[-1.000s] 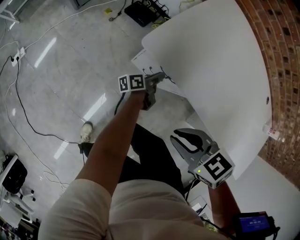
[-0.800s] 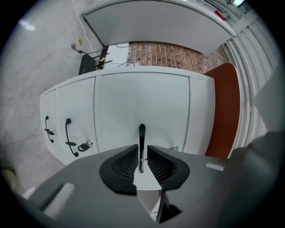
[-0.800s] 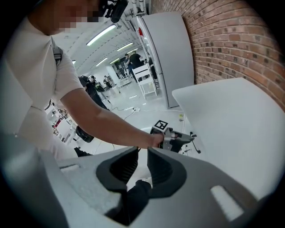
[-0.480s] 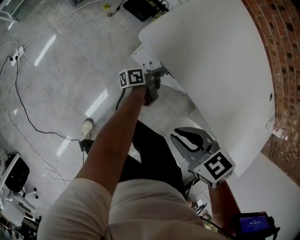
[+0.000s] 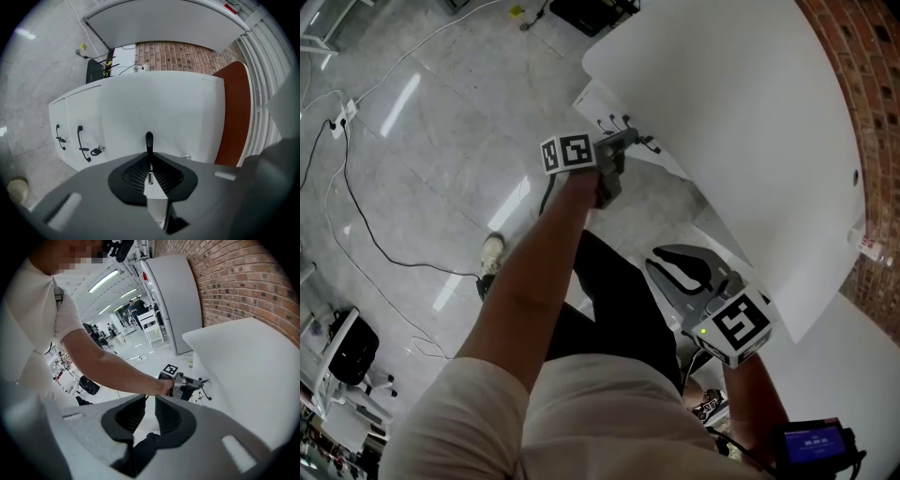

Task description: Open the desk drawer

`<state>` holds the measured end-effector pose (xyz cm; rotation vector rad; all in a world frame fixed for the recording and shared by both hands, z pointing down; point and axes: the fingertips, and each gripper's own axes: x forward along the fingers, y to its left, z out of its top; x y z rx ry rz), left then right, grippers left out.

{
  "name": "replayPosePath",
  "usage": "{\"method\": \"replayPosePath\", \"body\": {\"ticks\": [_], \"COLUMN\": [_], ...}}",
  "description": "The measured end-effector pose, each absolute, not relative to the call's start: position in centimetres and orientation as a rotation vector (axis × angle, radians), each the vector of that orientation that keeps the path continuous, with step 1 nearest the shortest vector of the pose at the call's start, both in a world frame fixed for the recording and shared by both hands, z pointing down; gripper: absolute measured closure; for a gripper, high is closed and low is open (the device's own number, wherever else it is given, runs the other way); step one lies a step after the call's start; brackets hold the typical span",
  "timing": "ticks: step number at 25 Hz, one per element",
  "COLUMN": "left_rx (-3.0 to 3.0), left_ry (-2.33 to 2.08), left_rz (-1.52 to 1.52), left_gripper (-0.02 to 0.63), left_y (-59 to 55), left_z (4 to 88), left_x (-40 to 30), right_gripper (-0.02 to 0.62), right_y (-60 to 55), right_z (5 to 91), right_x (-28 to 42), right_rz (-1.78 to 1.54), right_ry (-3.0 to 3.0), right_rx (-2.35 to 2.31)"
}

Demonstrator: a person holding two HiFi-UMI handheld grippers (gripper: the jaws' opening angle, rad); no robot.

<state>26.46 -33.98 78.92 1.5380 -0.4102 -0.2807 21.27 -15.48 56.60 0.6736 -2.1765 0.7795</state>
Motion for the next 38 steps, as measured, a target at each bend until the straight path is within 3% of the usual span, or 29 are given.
{"method": "replayPosePath", "body": {"ticks": [24, 38], "left_rx": [1.508, 1.574], "left_ry": [-0.371, -0.39], "left_rz": [-0.146, -0.077], "left_gripper": [0.575, 0.555], "left_y": [-29.2, -26.3], "left_z": [79.7, 78.7], "left_x": [24.5, 20.5], "right_gripper": [0.529, 0.529], "right_y": [-15.7, -13.9], "right_z": [56.3, 55.0], "right_x": [21.2, 16.6], "right_rz": [0.868, 0.865], "right_ry": [-2.192, -2.205], "right_rx": [0.783, 0.797]}}
